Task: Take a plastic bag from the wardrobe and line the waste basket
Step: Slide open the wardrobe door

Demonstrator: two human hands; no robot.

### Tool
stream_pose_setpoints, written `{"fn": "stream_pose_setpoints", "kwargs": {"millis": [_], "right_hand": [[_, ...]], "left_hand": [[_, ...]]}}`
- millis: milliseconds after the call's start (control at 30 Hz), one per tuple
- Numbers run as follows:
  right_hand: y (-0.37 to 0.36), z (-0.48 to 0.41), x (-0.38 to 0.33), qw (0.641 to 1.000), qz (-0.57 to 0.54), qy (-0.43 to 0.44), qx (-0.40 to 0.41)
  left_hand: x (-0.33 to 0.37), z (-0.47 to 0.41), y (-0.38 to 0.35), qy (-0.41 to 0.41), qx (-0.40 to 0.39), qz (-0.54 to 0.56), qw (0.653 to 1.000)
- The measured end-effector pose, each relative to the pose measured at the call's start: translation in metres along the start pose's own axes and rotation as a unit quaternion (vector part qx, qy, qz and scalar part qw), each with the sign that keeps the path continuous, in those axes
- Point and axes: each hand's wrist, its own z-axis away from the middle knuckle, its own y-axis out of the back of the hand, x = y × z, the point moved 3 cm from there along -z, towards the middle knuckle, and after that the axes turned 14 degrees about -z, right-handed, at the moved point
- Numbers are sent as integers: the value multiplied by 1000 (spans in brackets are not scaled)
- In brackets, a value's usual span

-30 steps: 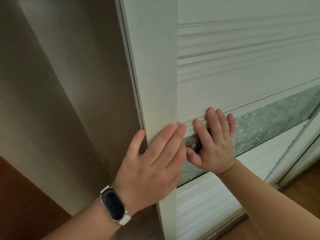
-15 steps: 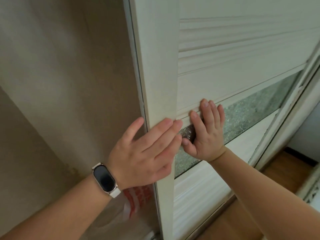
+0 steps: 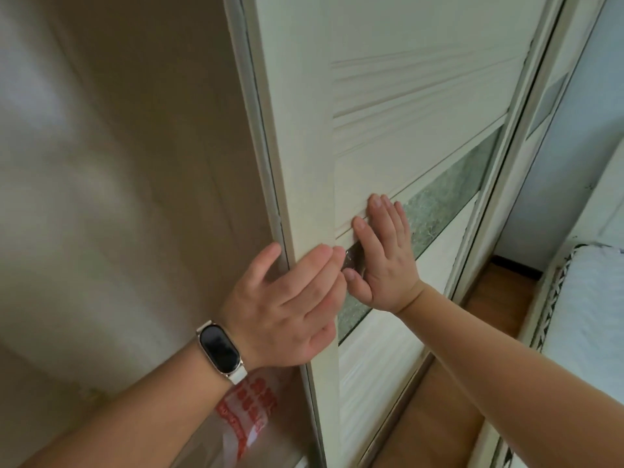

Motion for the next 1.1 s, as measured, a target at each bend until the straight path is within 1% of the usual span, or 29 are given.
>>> {"fn": "stream_pose_setpoints", "kwargs": {"millis": [200, 400, 533, 767, 1100], "right_hand": [[7, 2, 18, 999, 15, -12, -26], [14, 5, 39, 999, 9, -27, -33], [16, 8, 60, 999, 0, -28, -21], [19, 18, 114, 1000, -2, -12, -12], [32, 30, 214, 1000, 2, -19, 4]], "left_hand": [[9, -13, -15, 7, 19, 21, 1000], [24, -20, -39, 6, 51, 37, 998], [34, -29, -56, 8, 60, 38, 997], [58, -56, -94, 5, 48, 32, 998], [103, -110, -166, 1, 37, 21, 999]]}}
